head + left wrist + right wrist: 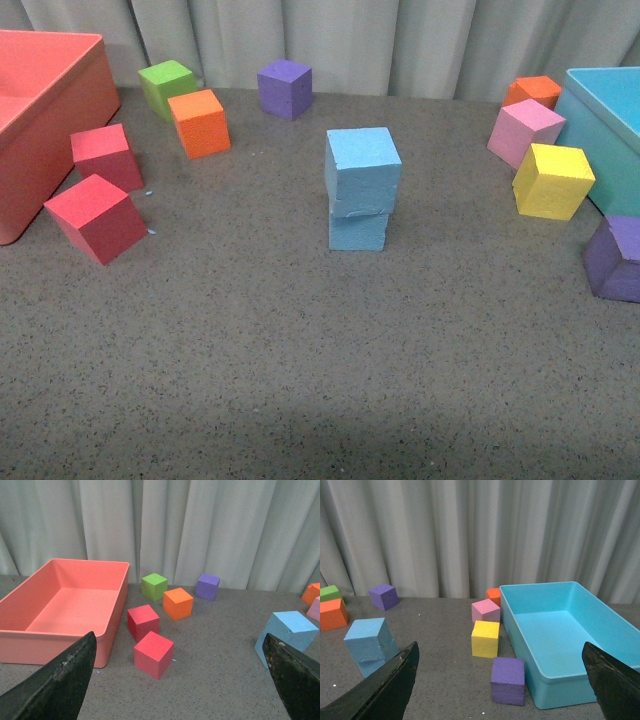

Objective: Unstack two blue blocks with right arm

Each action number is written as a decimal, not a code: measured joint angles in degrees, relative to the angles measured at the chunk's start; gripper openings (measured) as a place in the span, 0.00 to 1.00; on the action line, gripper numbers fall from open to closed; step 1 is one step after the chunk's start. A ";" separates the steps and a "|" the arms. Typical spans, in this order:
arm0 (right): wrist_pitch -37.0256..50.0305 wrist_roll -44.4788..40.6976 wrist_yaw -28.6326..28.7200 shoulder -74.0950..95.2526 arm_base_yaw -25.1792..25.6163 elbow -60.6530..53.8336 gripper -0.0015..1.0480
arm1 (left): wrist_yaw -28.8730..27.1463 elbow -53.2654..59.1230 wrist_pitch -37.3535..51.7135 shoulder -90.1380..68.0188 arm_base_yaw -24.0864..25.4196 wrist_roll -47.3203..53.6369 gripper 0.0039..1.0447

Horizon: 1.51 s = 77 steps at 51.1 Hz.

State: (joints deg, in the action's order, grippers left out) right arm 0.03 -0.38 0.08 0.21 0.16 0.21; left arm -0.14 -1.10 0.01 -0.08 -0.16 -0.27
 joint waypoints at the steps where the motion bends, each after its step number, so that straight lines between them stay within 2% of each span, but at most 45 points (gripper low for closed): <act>1: 0.00 0.00 0.00 0.00 0.00 0.00 0.91 | 0.00 0.00 0.00 0.00 0.00 0.00 0.94; 40: 0.00 0.00 0.00 0.00 0.00 0.00 0.91 | 0.00 0.00 0.00 0.00 0.00 0.00 0.94; 42: -0.55 -0.81 -2.19 0.42 -0.74 0.11 0.91 | 0.00 0.00 0.00 0.00 0.00 0.00 0.94; 44: -3.34 -3.08 -10.95 2.51 -3.67 1.36 0.91 | 0.00 0.00 0.00 0.00 0.00 0.00 0.94; 47: -3.89 -5.55 -20.00 6.88 -6.82 2.56 0.91 | -0.07 0.00 0.00 0.00 0.00 0.00 0.94; 50: -1.55 -6.80 -22.80 12.59 -8.15 3.50 0.91 | 0.00 0.00 0.00 0.00 0.00 0.00 0.94; 63: 21.51 -5.46 -15.98 47.17 -13.33 12.59 0.91 | 0.00 0.00 0.00 0.00 0.00 0.00 0.94; 72: 21.57 0.66 -9.01 70.18 -17.33 25.83 0.91 | -0.02 0.00 0.00 0.00 0.00 0.00 0.94; 77: 18.73 3.72 -7.45 81.72 -20.02 36.00 0.91 | 0.00 0.00 0.00 0.00 0.00 0.00 0.94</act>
State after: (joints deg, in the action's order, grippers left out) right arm 18.76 3.33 -7.38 81.93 -19.86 36.21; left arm -0.14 -1.10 0.01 -0.08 -0.16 -0.27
